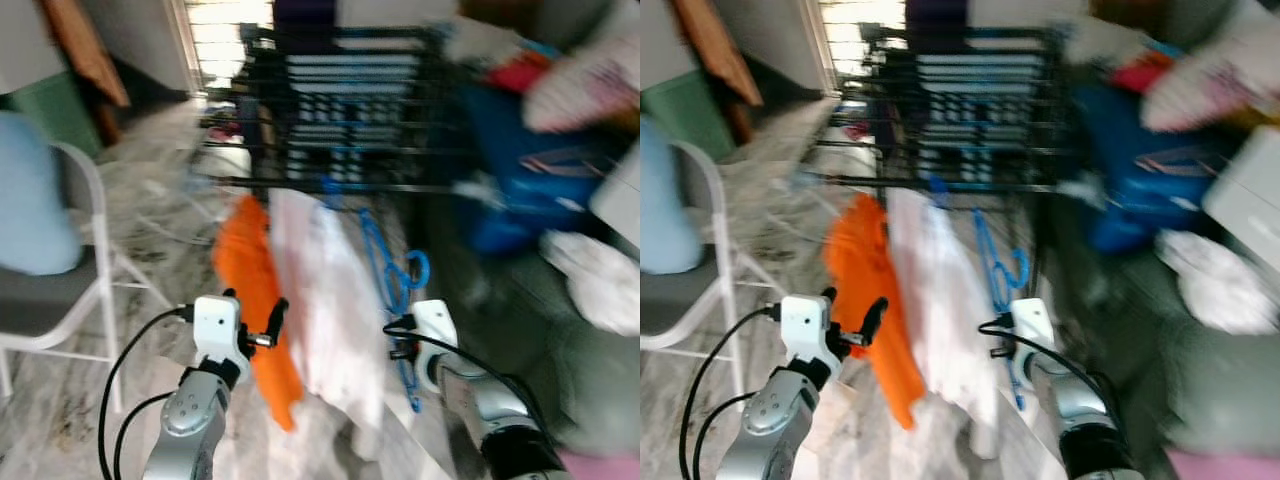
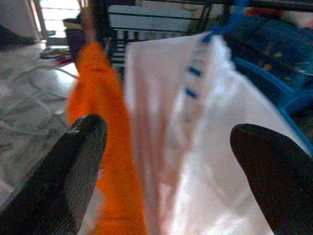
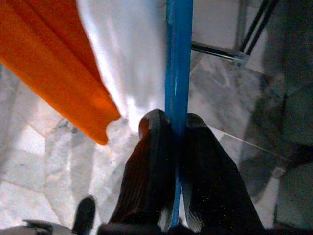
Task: Hang hanger
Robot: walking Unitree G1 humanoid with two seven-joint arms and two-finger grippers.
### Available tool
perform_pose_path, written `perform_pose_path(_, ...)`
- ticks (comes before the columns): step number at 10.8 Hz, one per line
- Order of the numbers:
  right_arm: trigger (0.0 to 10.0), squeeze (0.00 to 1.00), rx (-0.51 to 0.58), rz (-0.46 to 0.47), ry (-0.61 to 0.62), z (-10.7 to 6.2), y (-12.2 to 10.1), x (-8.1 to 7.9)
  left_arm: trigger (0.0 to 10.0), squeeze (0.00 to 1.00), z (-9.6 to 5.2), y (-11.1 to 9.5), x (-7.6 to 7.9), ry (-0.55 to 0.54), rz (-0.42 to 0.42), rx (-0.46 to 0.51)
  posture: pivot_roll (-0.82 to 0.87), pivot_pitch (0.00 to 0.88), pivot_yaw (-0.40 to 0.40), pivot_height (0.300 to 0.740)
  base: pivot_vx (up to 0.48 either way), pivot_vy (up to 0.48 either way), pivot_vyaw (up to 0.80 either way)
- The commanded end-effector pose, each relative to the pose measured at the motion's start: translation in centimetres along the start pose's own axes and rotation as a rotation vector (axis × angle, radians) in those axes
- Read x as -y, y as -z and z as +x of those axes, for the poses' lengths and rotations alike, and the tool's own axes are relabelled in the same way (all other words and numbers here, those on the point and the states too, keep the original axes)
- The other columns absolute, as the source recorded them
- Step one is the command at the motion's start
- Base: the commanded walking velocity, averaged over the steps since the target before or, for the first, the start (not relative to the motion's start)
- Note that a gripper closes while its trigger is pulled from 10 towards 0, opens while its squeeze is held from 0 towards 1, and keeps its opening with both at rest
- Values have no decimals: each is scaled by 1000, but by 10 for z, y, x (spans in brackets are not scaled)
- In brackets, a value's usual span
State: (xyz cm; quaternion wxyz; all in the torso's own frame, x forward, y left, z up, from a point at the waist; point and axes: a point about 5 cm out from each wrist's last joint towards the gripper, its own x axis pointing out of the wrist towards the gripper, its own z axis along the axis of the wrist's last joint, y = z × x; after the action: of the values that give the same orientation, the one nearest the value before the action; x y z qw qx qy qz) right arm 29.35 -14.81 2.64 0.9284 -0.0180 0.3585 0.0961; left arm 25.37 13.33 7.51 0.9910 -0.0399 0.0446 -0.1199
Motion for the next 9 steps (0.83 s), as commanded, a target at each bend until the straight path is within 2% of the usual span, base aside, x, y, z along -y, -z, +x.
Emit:
perform_pose_path(1, 10000, 0, 33, 5, 17, -2, -8, 2, 10000, 0, 1, -4, 1, 13, 4, 16, -20, 0, 22, 740, 315, 360, 0)
perform_pose_path(3, 10000, 0, 40, 23, 59, -1, -9, 7, 10000, 0, 1, -3, 1, 20, 6, 13, -19, 0, 23, 740, 345, 334, 0)
perform_pose_path(5, 10000, 0, 36, 26, 67, -1, -9, 6, 10000, 0, 0, -3, 2, 30, -2, 14, -18, 0, 23, 740, 398, 270, -681)
perform_pose_path(7, 10000, 0, 39, 28, 58, 0, -9, 4, 10000, 0, 1, -3, 2, 24, 3, 8, -14, 0, 23, 740, 396, 257, 0)
perform_pose_path(9, 10000, 0, 65, 20, 64, 0, -13, 3, 10000, 0, 0, -2, 2, 28, 1, 6, -14, 0, 24, 740, 171, 0, 0)
